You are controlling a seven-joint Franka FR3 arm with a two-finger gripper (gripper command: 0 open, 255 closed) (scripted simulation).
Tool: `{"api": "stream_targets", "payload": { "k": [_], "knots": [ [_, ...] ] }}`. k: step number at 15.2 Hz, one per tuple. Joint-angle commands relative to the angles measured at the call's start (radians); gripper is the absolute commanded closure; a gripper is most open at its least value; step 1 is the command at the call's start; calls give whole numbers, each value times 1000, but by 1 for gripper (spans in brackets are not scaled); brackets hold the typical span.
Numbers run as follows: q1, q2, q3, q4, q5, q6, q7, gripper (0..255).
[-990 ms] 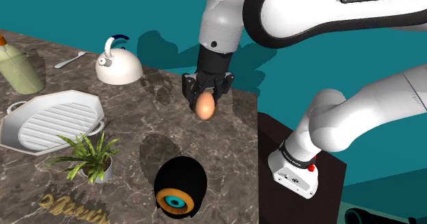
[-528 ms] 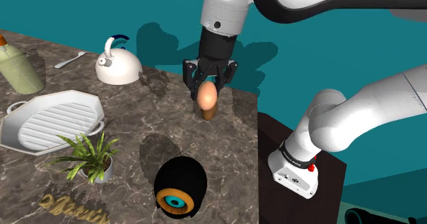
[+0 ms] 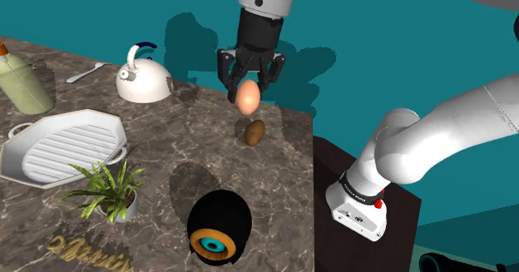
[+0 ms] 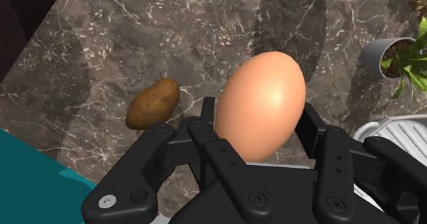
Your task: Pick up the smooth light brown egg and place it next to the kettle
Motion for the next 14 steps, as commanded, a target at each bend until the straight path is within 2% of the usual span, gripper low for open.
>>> {"api": "stream_targets", "payload": {
  "k": [1,8,14],
  "knots": [
    [-19,41,-20,29,-21,3,-31,255],
    [-83,227,-80,185,-94,10,-124,255],
    [-127,407,-120,369,-147,-10,-188,255]
  ]
}}
